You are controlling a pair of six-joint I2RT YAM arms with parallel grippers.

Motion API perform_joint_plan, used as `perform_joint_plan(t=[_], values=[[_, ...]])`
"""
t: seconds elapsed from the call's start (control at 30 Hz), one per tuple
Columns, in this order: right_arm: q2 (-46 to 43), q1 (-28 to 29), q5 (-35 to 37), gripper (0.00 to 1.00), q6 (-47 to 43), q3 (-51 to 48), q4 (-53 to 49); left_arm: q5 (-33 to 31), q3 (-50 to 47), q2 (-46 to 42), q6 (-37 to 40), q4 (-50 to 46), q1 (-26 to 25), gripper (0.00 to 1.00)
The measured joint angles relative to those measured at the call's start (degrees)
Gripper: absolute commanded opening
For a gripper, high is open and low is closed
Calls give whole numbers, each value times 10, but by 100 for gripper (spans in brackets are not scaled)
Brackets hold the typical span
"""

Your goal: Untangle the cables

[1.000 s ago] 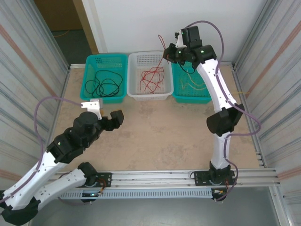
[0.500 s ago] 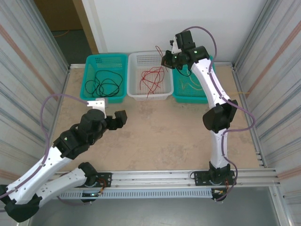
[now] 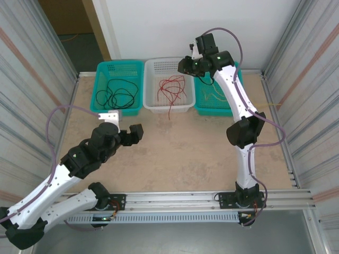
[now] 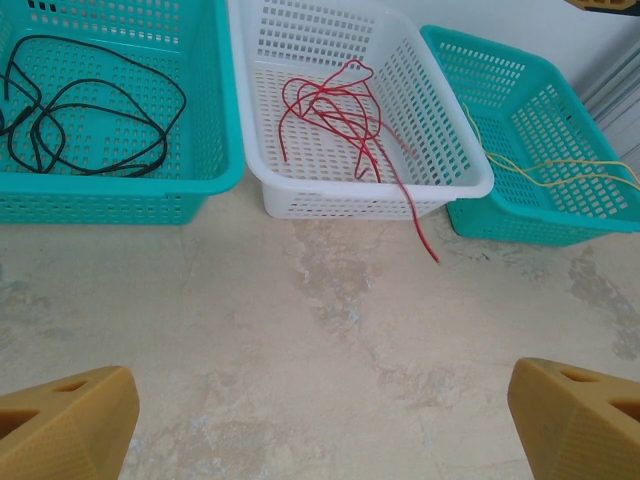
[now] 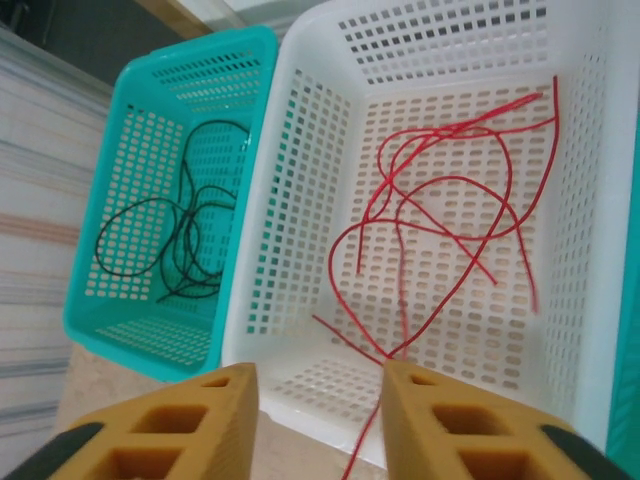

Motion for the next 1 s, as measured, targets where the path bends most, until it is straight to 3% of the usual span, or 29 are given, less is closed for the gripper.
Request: perform_joint_plan(t=[0.3,0.47,0.6,0.8,1.0], values=[[-53,5,38,47,-19,-33,-13,-4,10,5,0,0,0,96],[-191,33,65,50,-29,-188,15,-4,17,22,0,0,0,96],[-276,92,75,49,-21,-332,56,-4,18,35,-2,-1,0,95],[-260,195,84,49,30,-474,112,-4,18,39,-7,-7,0,95],[-202,224,99,45,87,-496,144,-4,18,37,-13,-23,0,95]])
